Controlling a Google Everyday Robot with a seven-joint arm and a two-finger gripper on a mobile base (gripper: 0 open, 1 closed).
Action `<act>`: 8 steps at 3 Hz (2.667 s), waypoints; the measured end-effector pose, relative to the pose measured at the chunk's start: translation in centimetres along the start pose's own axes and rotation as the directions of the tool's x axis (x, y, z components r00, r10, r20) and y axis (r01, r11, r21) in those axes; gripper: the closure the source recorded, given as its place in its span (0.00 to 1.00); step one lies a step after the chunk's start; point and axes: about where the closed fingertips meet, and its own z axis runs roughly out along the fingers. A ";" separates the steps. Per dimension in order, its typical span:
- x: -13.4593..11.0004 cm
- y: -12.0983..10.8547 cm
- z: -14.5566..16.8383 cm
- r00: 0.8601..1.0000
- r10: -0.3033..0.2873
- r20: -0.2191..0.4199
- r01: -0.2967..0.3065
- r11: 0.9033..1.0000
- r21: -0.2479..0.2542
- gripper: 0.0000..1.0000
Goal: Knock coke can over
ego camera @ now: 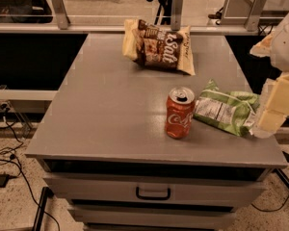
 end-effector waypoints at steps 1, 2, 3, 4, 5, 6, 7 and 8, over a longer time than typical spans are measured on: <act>-0.2 0.0 0.1 1.000 -0.004 0.008 0.004 1.000 -0.002 0.00; -1.3 -0.3 0.5 0.997 -0.030 0.066 0.032 0.999 -0.021 0.00; -6.0 -0.8 2.3 0.970 -0.122 0.212 0.135 0.990 -0.048 0.00; -11.9 0.3 4.9 0.903 -0.171 0.395 0.215 0.974 -0.070 0.00; -15.0 2.7 9.7 0.877 -0.119 0.466 0.197 0.973 -0.120 0.00; -15.1 2.7 9.7 0.876 -0.122 0.466 0.200 0.972 -0.120 0.00; -12.2 1.6 8.8 0.856 -0.089 0.509 0.155 0.984 -0.089 0.00; -12.2 1.6 8.8 0.856 -0.089 0.509 0.155 0.984 -0.089 0.00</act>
Offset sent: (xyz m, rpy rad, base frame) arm 0.0133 0.0237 -0.0069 0.1199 0.0208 0.1065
